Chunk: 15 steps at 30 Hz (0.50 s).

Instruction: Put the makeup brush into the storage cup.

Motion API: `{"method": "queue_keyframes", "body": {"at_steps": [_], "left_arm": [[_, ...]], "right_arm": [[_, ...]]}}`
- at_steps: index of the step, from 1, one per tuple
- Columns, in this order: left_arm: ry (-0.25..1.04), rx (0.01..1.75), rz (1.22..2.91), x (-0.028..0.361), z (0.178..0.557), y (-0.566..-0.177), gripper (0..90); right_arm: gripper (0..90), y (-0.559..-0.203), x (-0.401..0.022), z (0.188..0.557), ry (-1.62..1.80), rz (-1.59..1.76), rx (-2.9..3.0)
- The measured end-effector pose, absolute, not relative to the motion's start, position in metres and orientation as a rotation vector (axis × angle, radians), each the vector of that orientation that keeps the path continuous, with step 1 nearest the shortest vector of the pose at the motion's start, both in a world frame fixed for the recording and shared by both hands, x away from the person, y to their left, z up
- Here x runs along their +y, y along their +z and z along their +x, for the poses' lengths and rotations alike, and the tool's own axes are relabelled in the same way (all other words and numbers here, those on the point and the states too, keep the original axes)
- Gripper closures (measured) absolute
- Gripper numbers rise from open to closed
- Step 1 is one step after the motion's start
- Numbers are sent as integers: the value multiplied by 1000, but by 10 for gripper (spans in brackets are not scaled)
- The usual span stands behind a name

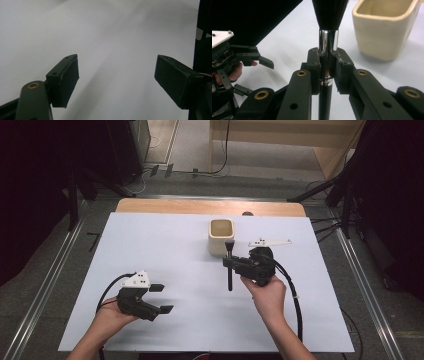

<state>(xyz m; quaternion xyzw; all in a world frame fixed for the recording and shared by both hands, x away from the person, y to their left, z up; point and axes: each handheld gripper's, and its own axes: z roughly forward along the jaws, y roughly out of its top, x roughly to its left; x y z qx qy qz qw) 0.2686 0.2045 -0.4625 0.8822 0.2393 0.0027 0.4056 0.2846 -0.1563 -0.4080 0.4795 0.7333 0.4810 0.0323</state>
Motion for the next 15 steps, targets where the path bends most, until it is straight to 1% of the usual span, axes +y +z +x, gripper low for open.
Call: {"method": "queue_keyframes", "body": {"at_steps": [15], "left_arm": [[2,606,2222,205,270,-463,201]], "right_arm": [[782,-395,-156,299,1454,1468,2228]]}}
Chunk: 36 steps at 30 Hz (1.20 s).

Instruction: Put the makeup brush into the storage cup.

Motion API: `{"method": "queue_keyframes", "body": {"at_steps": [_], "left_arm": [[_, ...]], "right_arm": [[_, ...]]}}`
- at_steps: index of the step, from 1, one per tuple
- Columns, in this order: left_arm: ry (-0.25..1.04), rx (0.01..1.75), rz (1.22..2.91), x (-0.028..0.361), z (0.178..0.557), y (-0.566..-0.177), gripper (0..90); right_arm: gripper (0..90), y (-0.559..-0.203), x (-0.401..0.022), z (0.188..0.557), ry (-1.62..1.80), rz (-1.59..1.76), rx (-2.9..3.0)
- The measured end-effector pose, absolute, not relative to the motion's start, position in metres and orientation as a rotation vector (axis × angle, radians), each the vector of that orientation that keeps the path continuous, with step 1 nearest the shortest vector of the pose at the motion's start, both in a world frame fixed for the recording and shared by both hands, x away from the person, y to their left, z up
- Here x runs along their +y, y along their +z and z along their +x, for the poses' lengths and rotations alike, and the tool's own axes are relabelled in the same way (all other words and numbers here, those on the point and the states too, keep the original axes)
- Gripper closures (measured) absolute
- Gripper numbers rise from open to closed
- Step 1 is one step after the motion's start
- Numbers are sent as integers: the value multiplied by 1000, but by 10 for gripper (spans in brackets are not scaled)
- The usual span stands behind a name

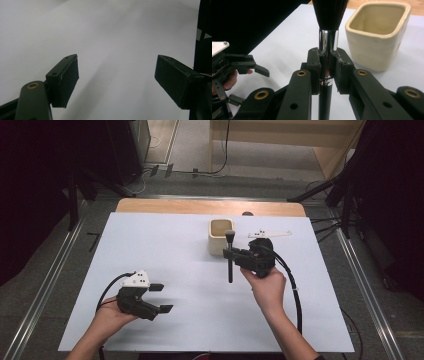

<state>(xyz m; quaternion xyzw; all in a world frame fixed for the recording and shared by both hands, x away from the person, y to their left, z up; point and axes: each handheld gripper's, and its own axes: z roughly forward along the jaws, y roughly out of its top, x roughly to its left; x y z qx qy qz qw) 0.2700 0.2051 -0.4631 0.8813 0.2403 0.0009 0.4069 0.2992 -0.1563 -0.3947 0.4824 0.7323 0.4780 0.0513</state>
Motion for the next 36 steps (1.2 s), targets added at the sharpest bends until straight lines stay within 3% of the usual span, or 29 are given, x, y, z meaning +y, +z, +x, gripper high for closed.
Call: {"method": "queue_keyframes", "body": {"at_steps": [36], "left_arm": [[2,646,2223,206,272,-465,201]], "right_arm": [[782,-371,-152,339,1469,1495,2149]]}}
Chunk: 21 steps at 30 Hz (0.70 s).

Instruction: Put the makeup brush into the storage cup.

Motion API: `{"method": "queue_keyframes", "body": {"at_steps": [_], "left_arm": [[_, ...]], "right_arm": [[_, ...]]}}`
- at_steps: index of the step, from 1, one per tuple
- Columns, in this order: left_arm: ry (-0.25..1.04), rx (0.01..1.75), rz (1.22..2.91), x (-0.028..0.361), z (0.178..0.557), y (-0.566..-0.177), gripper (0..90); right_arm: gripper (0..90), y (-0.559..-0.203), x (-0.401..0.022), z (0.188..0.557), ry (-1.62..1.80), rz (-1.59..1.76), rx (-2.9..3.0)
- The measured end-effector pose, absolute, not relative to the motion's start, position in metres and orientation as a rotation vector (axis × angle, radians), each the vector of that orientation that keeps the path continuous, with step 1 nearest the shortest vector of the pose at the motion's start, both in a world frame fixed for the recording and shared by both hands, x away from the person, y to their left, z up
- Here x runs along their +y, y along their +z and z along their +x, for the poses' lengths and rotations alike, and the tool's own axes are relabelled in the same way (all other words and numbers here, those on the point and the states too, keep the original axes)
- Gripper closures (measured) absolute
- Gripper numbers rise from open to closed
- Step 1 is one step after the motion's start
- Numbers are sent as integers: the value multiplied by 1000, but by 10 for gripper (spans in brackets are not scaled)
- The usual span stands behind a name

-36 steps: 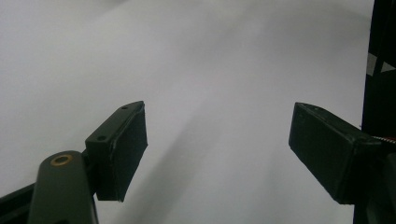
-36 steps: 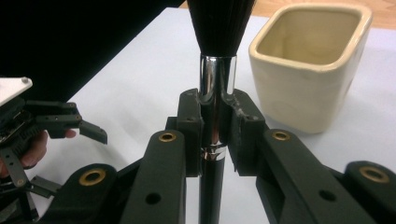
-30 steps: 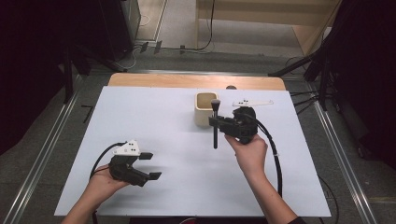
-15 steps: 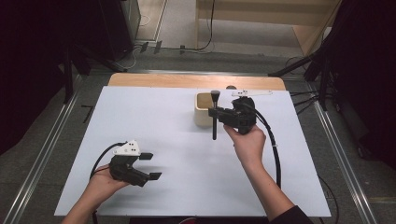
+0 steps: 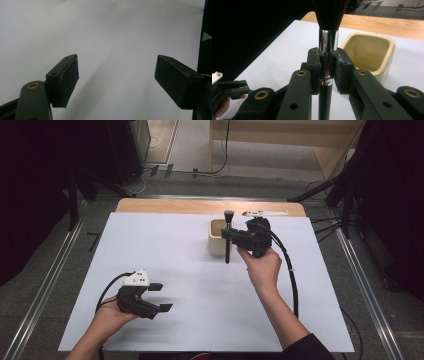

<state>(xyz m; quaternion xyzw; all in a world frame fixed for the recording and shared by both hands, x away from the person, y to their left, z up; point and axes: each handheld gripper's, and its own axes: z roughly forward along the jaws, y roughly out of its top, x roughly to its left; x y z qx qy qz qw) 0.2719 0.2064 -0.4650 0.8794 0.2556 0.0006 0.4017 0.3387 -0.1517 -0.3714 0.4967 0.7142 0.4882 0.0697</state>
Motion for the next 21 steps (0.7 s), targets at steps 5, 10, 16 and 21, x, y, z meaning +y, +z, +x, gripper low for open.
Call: {"method": "queue_keyframes", "body": {"at_steps": [5,10,16,21], "left_arm": [[0,648,2225,206,272,-465,202],[8,665,2209,208,273,-464,206],[2,653,2214,207,273,-464,206],[-8,652,2205,207,272,-464,205]], "right_arm": [[782,-368,-153,344,1459,1496,2142],[781,-367,-153,348,1471,1505,2129],[781,-364,-151,358,1472,1514,2101],[781,-360,-149,366,1443,1496,2091]]}}
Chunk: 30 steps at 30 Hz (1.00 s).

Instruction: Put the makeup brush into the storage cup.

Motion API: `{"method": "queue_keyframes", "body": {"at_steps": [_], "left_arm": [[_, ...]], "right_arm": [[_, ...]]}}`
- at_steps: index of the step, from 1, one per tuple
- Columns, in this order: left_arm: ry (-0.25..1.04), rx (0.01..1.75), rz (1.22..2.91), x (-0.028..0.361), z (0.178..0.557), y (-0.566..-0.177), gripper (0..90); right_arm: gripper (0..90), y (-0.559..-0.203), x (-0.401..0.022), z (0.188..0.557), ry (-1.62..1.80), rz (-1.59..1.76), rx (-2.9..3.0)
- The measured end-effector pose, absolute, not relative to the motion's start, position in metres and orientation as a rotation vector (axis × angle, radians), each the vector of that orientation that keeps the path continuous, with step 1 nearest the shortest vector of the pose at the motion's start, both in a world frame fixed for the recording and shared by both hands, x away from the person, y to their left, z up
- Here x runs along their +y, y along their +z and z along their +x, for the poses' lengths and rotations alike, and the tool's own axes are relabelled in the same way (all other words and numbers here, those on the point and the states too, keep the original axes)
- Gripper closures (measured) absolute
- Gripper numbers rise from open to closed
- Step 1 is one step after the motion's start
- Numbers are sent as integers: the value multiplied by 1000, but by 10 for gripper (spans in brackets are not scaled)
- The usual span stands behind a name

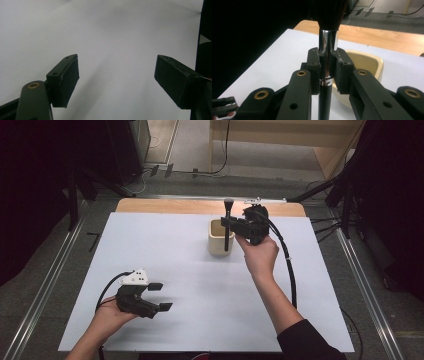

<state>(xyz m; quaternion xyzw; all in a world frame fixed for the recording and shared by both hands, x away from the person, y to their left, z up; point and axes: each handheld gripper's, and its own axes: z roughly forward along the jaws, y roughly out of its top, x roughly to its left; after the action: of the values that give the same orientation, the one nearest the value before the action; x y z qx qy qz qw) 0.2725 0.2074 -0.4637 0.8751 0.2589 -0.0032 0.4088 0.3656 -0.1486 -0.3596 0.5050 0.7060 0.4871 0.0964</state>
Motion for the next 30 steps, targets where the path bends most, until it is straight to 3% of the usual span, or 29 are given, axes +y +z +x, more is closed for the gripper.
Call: {"method": "queue_keyframes", "body": {"at_steps": [30], "left_arm": [[-11,625,2227,205,272,-464,206]], "right_arm": [[781,-324,-146,407,1423,1462,2004]]}}
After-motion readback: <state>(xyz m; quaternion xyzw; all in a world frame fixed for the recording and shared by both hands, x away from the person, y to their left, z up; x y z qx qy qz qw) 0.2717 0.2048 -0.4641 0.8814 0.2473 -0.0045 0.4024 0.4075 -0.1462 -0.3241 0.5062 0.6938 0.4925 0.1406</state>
